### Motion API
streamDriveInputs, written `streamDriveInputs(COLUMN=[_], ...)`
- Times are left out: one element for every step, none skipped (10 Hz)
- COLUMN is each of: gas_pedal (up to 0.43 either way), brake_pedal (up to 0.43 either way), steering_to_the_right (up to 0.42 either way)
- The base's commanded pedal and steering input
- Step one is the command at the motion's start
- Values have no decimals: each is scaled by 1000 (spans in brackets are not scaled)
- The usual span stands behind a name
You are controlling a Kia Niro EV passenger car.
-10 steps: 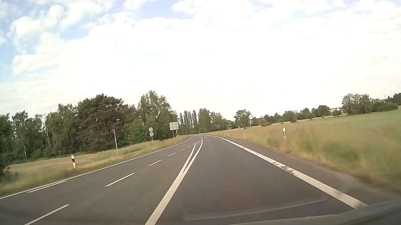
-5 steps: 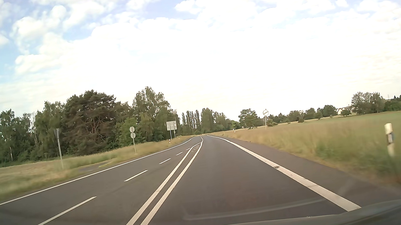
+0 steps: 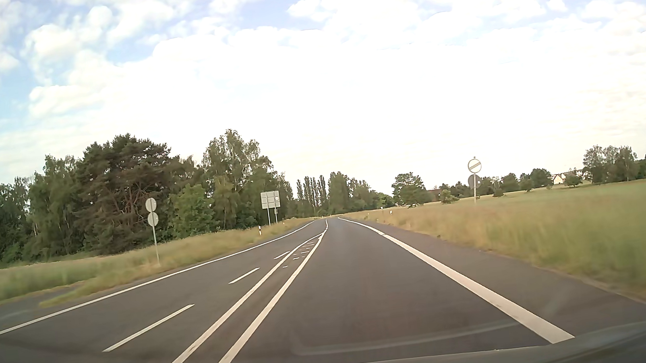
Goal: Follow the waypoints while adhering to traffic rules and regulations
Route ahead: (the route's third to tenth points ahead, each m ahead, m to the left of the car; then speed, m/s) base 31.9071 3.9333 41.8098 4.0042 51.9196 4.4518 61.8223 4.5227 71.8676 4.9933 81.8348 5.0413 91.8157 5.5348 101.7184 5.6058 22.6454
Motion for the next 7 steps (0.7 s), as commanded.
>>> streamDriveInputs(gas_pedal=[260,260,260,260,260,260,260], brake_pedal=[30,30,30,30,30,30,30], steering_to_the_right=[-6,-6,-6,-6,-6,-5,-5])
